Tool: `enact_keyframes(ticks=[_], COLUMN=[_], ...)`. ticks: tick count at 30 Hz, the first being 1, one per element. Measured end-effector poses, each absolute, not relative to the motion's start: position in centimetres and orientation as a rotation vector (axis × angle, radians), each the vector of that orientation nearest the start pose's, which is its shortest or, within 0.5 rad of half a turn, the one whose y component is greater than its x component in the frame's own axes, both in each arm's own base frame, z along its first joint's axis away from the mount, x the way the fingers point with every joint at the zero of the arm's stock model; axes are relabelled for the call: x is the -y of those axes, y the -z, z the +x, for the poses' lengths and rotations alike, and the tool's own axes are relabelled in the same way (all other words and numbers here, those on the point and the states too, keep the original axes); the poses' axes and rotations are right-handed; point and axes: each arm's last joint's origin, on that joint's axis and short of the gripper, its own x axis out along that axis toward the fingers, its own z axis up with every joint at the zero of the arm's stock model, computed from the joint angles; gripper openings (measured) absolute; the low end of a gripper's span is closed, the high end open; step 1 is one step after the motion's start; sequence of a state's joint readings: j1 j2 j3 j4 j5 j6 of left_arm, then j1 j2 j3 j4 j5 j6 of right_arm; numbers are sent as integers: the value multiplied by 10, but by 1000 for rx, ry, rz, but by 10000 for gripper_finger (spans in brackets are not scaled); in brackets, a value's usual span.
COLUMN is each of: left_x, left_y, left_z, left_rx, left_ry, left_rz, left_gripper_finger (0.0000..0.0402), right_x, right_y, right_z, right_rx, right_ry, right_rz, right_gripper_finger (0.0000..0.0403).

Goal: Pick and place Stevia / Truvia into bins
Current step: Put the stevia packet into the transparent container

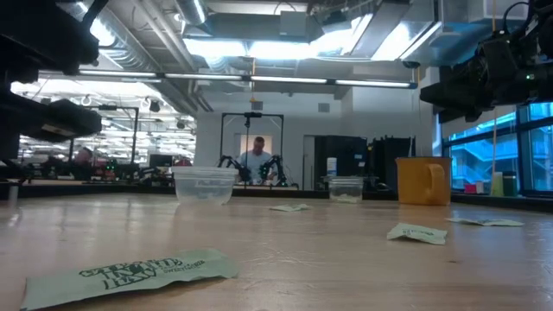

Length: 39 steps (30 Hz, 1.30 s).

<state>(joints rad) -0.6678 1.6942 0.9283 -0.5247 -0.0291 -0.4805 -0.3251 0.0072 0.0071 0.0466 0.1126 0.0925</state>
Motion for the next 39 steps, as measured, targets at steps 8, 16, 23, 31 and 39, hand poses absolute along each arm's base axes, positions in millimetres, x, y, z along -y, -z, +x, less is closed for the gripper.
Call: enact_keyframes(ticks=[8,16,23,31,39], left_x=[159,105,42,-15,-36], left_y=[-185,-224,-233,-223,-202], left_z=[227,239,254,273,282], left_rx=[-1232,-1015,-944,-939,-1025], left_ry=[149,-133,-416,-535,-527], left_rz=[62,9,0,-56,-103], left_gripper_finger=[38,38,38,38,38], right_x=[34,34,34,34,34], right_y=[-170,-170,-170,-170,-170], right_z=[91,91,91,91,91], right_rx=[59,62,62,62,61], right_ry=[436,436,436,436,436], right_rz=[50,64,65,64,61], right_gripper_finger=[99,99,99,99,99])
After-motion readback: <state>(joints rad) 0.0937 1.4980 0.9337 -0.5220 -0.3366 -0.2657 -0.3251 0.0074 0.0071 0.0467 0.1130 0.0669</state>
